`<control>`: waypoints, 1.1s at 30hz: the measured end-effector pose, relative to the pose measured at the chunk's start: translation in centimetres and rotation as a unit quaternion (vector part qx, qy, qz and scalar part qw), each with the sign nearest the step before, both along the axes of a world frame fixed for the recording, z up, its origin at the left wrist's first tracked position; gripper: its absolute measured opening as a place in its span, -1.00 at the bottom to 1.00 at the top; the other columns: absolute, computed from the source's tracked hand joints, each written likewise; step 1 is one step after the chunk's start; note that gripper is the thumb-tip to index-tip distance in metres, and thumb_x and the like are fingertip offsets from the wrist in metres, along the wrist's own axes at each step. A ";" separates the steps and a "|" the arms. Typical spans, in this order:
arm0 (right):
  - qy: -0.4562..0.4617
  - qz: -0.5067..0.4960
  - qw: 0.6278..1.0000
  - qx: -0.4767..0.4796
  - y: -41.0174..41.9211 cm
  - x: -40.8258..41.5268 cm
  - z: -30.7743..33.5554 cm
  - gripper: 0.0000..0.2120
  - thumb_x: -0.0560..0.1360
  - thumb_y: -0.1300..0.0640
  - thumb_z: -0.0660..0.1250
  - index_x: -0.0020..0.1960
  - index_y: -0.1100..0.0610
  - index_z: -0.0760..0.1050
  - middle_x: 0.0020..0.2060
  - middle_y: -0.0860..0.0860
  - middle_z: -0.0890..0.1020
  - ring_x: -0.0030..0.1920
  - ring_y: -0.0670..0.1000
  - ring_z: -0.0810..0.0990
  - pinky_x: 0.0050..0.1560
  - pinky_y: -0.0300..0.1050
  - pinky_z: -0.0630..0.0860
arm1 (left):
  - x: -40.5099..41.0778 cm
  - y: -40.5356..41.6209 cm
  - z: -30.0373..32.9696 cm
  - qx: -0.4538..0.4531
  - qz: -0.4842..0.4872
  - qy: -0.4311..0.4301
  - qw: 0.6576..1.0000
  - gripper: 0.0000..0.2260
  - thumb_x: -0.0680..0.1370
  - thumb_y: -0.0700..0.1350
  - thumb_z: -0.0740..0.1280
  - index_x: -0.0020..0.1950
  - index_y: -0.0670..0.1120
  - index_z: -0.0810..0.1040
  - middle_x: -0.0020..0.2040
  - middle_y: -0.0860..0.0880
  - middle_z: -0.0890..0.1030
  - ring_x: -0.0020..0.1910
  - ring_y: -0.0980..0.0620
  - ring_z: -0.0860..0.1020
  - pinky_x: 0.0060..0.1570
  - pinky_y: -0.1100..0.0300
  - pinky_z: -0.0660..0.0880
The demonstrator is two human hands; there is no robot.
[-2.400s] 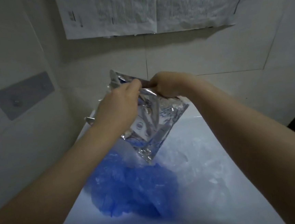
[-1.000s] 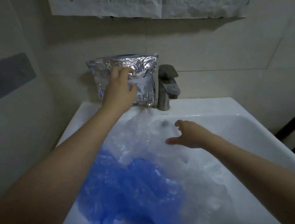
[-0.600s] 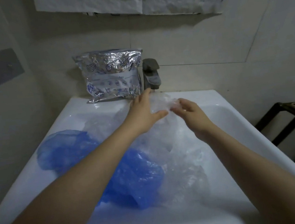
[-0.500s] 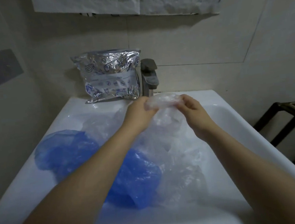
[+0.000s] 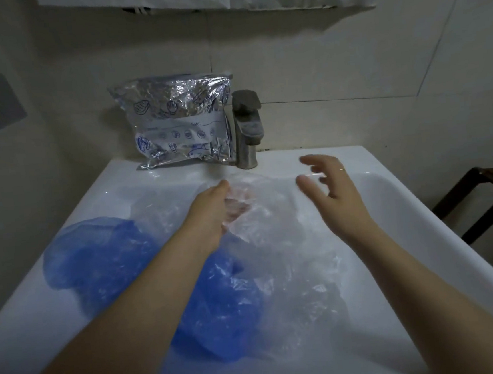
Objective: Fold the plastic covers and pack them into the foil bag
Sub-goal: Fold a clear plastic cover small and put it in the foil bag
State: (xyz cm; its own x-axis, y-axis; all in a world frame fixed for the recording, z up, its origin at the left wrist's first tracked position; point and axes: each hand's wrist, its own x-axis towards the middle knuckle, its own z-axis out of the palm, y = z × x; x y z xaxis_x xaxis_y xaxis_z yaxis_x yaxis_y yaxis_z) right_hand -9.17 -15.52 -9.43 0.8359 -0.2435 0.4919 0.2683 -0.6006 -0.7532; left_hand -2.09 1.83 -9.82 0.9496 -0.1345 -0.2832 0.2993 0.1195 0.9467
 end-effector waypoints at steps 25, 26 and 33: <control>0.208 -0.038 0.962 0.170 1.1 -0.2 -0.1 -0.68 0.50 0.31 0.21 0.20 0.03 0.39 0.10 0.12 0.56 -0.24 -0.01 0.53 -0.36 -0.21 0.44 | -2.2 -0.1 0.5 0.247 -0.014 -0.301 0.921 -0.88 0.55 -0.24 0.15 0.01 -0.03 0.34 -0.23 -0.05 0.51 -0.39 0.04 0.42 -0.45 0.24 0.31; 0.210 -0.028 0.970 0.116 0.9 -0.3 -0.3 -0.56 0.49 0.28 0.26 0.33 0.02 0.30 0.23 0.12 0.48 -0.08 0.01 0.53 -0.18 -0.19 0.49 | -2.1 0.1 0.5 0.264 -0.021 -0.315 0.911 -0.88 0.56 -0.24 0.15 0.01 -0.03 0.32 -0.24 -0.08 0.50 -0.40 0.04 0.40 -0.47 0.24 0.31; 0.049 0.043 0.974 -0.216 2.3 -0.5 -0.6 -0.44 0.44 0.10 0.42 0.38 0.06 0.31 0.18 0.03 0.54 0.13 0.01 0.47 0.10 -0.16 0.37 | -2.5 -0.2 0.3 0.282 -0.066 -0.387 0.875 -0.83 0.53 -0.19 0.30 0.00 -0.03 0.32 -0.31 -0.02 0.45 -0.39 0.07 0.37 -0.43 0.29 0.26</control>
